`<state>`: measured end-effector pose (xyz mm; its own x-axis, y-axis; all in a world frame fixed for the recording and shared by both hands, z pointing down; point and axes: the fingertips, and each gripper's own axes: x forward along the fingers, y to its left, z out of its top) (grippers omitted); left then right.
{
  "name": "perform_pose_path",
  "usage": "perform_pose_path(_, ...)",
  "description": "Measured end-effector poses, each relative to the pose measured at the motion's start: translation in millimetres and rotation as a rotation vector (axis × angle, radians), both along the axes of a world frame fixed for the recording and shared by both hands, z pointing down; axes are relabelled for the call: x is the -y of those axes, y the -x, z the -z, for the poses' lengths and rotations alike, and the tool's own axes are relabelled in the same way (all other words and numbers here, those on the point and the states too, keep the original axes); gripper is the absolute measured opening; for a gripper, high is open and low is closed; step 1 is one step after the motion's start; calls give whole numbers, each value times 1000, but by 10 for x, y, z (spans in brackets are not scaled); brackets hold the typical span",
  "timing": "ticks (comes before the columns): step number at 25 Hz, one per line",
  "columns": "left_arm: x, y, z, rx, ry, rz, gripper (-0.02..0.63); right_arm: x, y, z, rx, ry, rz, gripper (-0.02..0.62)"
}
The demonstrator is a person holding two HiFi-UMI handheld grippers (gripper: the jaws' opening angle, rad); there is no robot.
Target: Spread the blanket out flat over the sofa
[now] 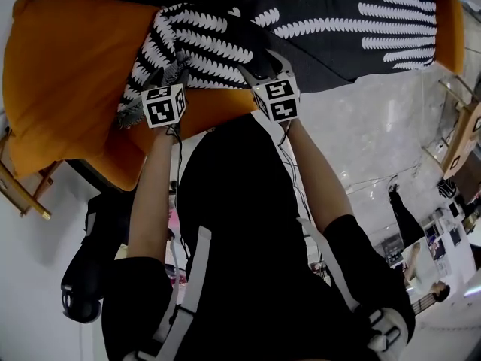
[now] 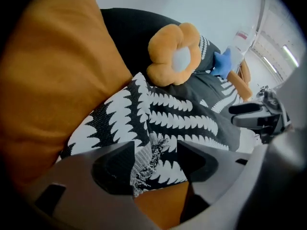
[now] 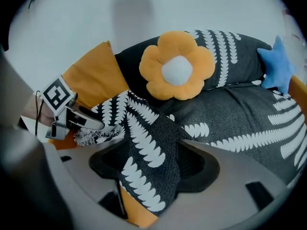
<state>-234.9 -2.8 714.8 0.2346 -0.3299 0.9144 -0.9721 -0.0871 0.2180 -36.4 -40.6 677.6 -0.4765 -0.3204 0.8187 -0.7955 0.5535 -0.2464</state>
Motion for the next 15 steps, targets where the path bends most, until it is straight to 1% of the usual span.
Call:
perform_pose_path(3,68,42,-182,46,22,14,276,-4,-78,-32,-4,8,-5,314)
perform_pose_path(6,87,109,-340,70,40,38,275,-11,-131,-111,-13,15,-13,314)
perform_pose_path(10,110,110,-446,85,59,36,275,7,-249,-181,-21,28,-31,314)
perform_pose_path(15,99,204,-591,94,90,41,275,-18,-269,-248,-29,41,-27,314)
